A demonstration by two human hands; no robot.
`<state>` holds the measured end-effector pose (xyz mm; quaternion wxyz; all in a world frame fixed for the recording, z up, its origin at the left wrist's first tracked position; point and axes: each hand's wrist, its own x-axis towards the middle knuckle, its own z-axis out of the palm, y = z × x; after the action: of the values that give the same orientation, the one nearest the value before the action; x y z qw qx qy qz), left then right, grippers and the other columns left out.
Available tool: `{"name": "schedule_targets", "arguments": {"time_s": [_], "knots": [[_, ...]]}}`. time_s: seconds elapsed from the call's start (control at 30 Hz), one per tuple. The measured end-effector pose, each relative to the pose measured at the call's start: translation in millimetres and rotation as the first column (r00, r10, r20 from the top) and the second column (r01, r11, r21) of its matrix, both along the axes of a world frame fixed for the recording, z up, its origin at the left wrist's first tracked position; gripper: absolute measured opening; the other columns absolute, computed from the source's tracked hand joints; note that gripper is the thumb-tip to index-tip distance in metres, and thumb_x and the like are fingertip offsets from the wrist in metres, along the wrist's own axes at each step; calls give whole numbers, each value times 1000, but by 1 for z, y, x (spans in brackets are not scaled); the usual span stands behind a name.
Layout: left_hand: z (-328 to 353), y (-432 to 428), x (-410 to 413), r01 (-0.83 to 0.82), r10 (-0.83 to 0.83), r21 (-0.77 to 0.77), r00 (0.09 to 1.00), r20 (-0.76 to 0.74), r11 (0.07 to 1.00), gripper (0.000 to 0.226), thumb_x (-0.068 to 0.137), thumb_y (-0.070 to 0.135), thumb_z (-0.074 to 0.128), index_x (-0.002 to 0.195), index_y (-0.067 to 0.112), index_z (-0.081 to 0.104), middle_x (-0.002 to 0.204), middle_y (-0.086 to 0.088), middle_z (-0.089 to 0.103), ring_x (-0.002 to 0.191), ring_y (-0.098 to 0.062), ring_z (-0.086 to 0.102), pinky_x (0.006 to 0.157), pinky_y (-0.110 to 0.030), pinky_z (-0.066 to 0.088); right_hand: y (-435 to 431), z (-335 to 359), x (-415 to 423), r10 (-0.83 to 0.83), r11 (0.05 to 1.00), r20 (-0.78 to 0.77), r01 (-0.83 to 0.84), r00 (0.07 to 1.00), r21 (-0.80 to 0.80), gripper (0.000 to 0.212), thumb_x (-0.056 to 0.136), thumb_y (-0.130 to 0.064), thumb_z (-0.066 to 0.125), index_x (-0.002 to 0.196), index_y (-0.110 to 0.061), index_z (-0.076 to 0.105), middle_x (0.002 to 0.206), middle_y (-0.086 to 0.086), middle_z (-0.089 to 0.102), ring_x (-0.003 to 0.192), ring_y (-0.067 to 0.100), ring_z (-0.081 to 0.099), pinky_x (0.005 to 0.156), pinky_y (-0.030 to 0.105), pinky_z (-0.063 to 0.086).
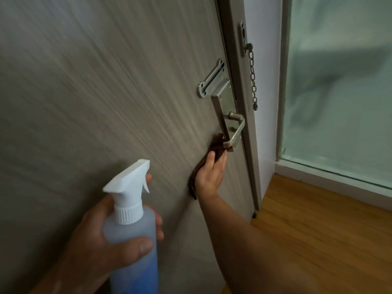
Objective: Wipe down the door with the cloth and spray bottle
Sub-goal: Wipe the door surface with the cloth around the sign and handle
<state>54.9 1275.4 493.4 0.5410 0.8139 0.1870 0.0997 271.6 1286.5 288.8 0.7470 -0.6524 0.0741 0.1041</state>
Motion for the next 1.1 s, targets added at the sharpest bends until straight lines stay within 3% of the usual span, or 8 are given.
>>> {"name": "schedule_targets", "arguments": {"time_s": [0.13,0.3,0.5,0.7,0.8,0.93,1.0,1.1], "knots": [[5,-3,7,2,1,-91,999,36,996,94,38,41,96,124,27,61,88,-30,70,77,-46,69,70,-43,57,0,20,-88,42,995,120,-52,992,80,63,106,-39,39,163,-21,18,169,-2,21,152,6,19,124,26,17],[8,-2,3,-61,57,-122,998,-33,991,86,37,43,96,116,26,67,91,-26,72,85,-46,70,77,-53,56,4,21,-186,123,991,452,-137,883,-1,62,107,-47,34,160,-40,4,170,-1,12,156,14,16,123,47,28],[10,0,-9,-86,81,-91,995,-63,992,96,37,47,94,125,31,60,86,-23,72,76,-38,71,64,-33,59,4,-21,-71,2,1000,129,-4,992,17,65,104,-43,34,160,-12,27,164,9,33,152,22,29,126,39,22],[7,-7,-29,-125,116,-114,990,-78,986,87,36,47,94,117,33,65,87,-24,73,78,-41,71,66,-36,59,0,-29,-51,-8,999,-44,10,999,39,55,111,-30,38,162,-16,23,166,6,28,154,22,25,123,30,16],[9,-9,-32,-143,135,-131,988,-69,981,84,32,48,95,111,33,69,86,-25,74,77,-44,71,66,-43,60,-3,18,-144,89,993,234,-104,968,50,61,109,-39,36,161,-26,7,170,4,15,156,14,15,127,31,13],[12,-10,-30,-148,143,-117,988,-52,982,81,29,48,96,102,22,72,83,-27,73,74,-47,71,64,-42,60,4,54,-158,92,993,671,-120,736,-4,60,109,-49,29,163,-34,5,169,7,16,156,29,20,123,53,24],[14,-10,-25,-147,143,-126,989,-41,981,84,32,46,96,109,28,70,85,-27,73,76,-47,71,65,-44,60,5,56,-119,47,998,707,-64,706,-3,59,108,-45,33,160,-20,20,167,10,22,154,32,25,121,58,27],[13,-13,-20,-120,118,-122,993,-25,985,90,40,42,95,123,30,61,89,-25,72,78,-44,71,66,-40,58,5,34,-64,6,1000,519,-18,855,19,59,103,-40,39,157,-18,27,165,15,28,153,27,27,122,56,26]]}}
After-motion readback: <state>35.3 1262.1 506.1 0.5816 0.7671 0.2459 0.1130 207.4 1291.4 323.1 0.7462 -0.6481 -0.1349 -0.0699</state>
